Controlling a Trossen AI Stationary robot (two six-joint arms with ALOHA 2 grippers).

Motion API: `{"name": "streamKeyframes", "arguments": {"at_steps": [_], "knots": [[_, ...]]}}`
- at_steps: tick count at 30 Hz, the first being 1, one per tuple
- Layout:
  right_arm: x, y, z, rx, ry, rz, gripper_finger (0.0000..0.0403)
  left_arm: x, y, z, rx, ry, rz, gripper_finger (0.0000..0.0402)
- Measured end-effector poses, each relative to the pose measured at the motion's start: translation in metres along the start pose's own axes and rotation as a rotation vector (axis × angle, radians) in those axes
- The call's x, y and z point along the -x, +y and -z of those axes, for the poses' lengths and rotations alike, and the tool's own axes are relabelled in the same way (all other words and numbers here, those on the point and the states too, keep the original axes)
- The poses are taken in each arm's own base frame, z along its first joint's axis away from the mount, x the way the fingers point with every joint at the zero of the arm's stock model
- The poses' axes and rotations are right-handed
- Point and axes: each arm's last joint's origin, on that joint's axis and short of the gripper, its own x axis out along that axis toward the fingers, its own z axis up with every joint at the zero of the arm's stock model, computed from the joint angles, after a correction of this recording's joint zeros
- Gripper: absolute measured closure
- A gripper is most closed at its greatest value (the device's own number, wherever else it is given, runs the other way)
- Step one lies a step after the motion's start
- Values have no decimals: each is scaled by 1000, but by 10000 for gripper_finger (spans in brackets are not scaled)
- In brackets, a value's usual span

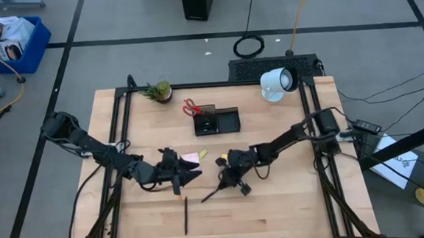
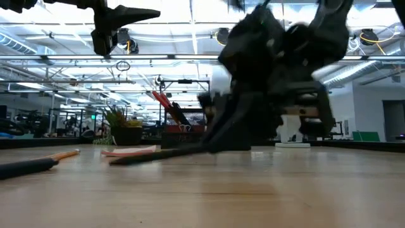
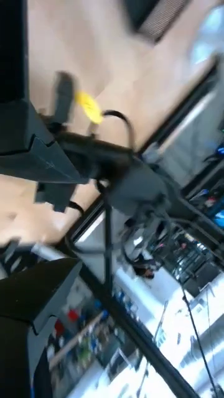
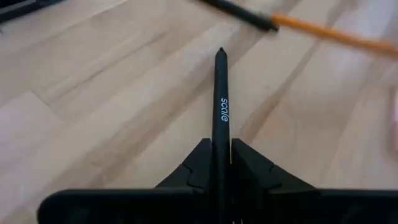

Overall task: Pick and place office supplies into organizer
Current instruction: Put the right pen into the mesh organizer

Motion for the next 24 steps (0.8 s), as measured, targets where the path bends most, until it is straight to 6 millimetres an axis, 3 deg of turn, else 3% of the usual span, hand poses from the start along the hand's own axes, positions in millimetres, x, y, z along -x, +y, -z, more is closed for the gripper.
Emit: {"name": "streamKeyframes", "arguments": {"at_steps": [12,19,24], "knots": [[20,43,-57,322,29,236,365,-8,12,-1,449,237,53,190],[25,64,-75,489,30,334,368,-10,18,0,616,361,37,190],[25,67,-79,546,22,383,364,-10,27,3,670,420,-49,190]]}}
